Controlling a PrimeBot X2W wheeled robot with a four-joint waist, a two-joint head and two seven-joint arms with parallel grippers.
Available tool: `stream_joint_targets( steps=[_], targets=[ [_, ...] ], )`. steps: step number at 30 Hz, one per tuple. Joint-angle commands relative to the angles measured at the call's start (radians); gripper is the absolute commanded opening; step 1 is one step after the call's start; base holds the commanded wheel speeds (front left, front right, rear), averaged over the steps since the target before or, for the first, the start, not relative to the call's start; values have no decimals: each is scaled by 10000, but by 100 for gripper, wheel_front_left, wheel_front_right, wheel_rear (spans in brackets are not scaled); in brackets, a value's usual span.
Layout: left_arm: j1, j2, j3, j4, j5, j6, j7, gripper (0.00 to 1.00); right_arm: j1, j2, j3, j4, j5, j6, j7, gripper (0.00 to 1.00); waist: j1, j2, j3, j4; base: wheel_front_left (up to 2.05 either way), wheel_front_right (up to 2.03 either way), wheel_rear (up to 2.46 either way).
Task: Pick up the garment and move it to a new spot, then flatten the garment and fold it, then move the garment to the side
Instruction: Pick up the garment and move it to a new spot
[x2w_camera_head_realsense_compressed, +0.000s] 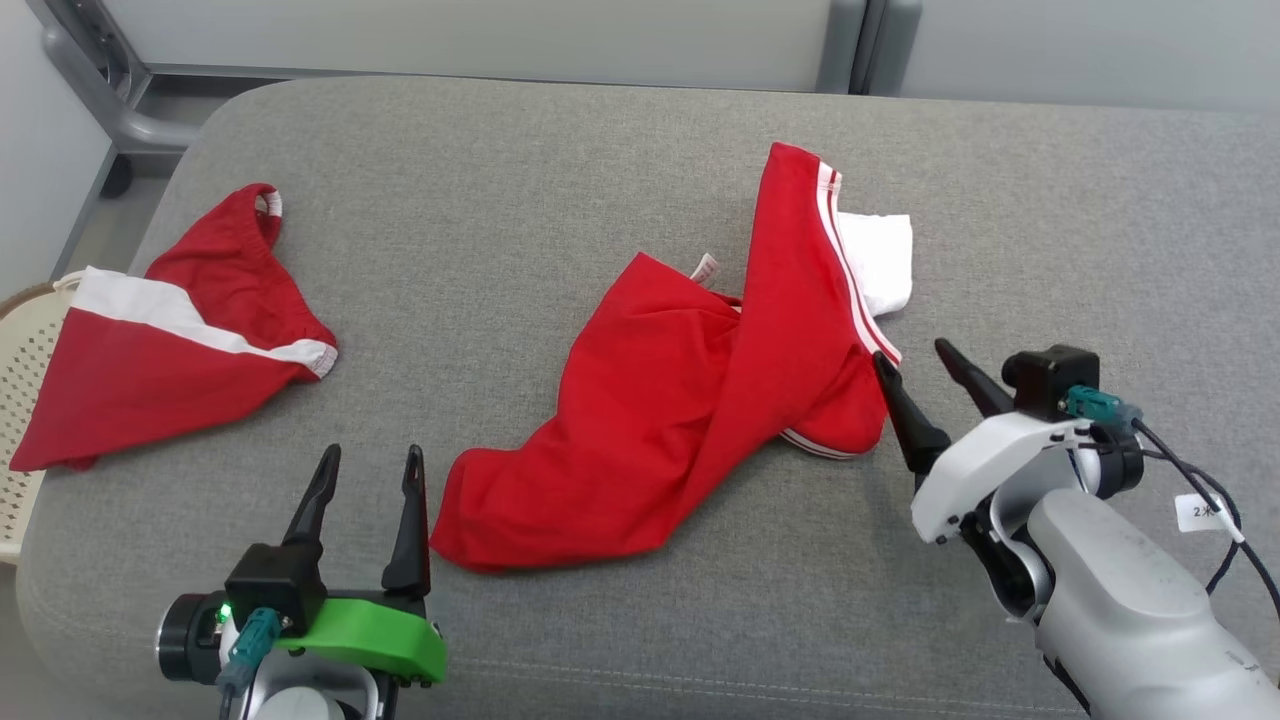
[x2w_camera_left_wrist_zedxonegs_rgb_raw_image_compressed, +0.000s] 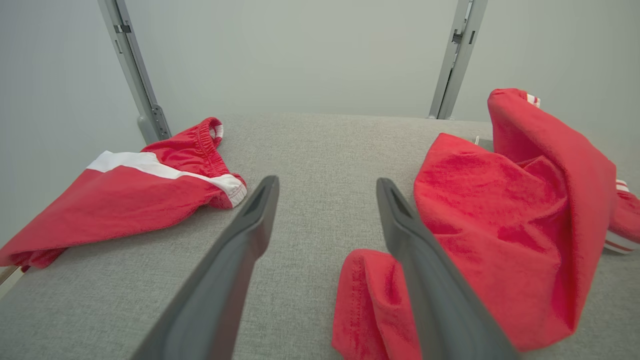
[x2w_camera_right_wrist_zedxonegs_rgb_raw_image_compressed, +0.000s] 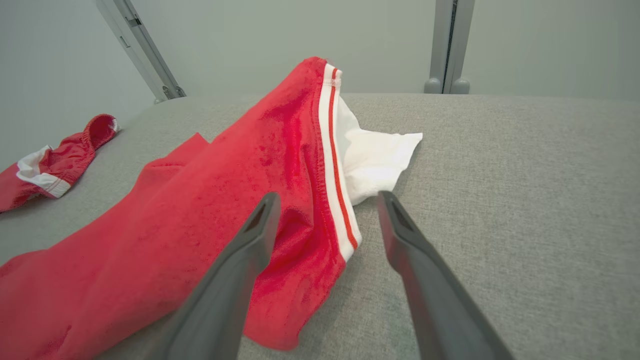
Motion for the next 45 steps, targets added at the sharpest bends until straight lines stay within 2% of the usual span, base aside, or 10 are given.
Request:
stream_joint_targets(
  steps=[1,10,19,20,21,22,28,33,40,45],
  targets=[
    [94,23,114,-60,87,51,-37,100,256,-13,153,-81,168,1,1,100,0,0,7,-43,0,0,0],
    [171,39,636,-267,262,-32,-35,100,788,-55,647,65,724,1,666,100,0,0,122,-21,0,0,0],
    [14,23,640,-216,269,-103,-35,100,376,427,774,1024,1223,-1,797,100,0,0,299,269,0,0,0],
    [-4,22,642,-203,274,-107,-35,100,320,485,792,1145,1263,1,767,90,0,0,303,295,0,0,0],
    [-22,21,647,-200,279,-105,-35,100,268,555,821,1237,1330,1,721,42,0,0,305,318,0,0,0],
    [-36,21,655,-195,281,-104,-35,100,221,595,891,1297,1349,1,676,0,0,0,303,337,0,0,0],
    [72,16,740,-153,286,-56,-35,100,66,535,1313,938,1665,1,267,0,0,0,207,265,0,0,0],
    [224,16,798,-122,285,-65,-35,100,48,60,1435,4,2230,1,129,0,0,0,-35,19,0,0,0],
    [464,16,844,-95,286,-40,-35,100,500,-808,1622,-2146,3396,1,615,0,0,0,-409,-352,0,0,0],
    [651,16,883,-142,271,-26,-35,100,968,-1735,1432,-4126,4243,1,1190,0,0,0,-620,-605,0,0,0]
  ],
)
